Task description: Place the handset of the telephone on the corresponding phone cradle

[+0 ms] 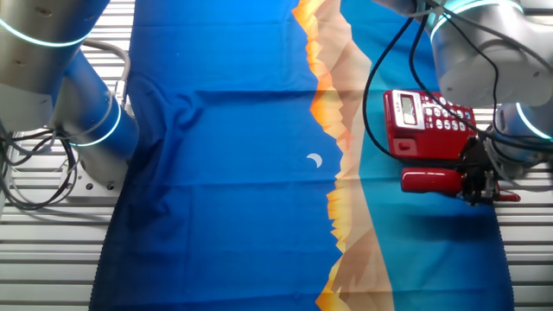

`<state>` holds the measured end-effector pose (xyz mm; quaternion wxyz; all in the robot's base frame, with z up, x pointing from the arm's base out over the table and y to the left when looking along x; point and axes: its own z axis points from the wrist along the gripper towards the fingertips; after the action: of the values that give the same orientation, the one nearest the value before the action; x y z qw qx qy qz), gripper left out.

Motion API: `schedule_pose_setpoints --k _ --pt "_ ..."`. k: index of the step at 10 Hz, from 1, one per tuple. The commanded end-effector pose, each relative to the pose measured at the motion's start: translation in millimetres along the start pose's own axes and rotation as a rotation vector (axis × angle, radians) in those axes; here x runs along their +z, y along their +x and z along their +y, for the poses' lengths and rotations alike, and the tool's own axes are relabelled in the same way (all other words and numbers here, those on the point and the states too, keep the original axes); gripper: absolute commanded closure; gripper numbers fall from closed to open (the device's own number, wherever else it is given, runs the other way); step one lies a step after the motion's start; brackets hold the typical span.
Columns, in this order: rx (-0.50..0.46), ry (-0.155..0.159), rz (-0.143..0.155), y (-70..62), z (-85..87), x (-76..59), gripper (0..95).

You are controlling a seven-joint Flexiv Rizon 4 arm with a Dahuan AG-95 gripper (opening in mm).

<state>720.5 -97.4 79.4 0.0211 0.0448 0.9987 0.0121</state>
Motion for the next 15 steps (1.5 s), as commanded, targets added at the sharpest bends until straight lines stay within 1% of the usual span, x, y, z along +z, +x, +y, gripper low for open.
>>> schedule_pose_setpoints --k 1,3,7,11,15 --pt "-0.001 0.002 0.001 -2.5 5.8 -0.8 95.0" --pt "-0.004 -0.002 0.002 -3.3 9.2 -1.5 95.0" --pt "-0.030 0.002 0.005 -2.0 14.1 -2.7 95.0" --pt "-0.096 0.020 0.014 0.0 19.9 -4.0 95.0" --pt "-0.095 0.020 0.014 1.4 26.8 -3.7 95.0"
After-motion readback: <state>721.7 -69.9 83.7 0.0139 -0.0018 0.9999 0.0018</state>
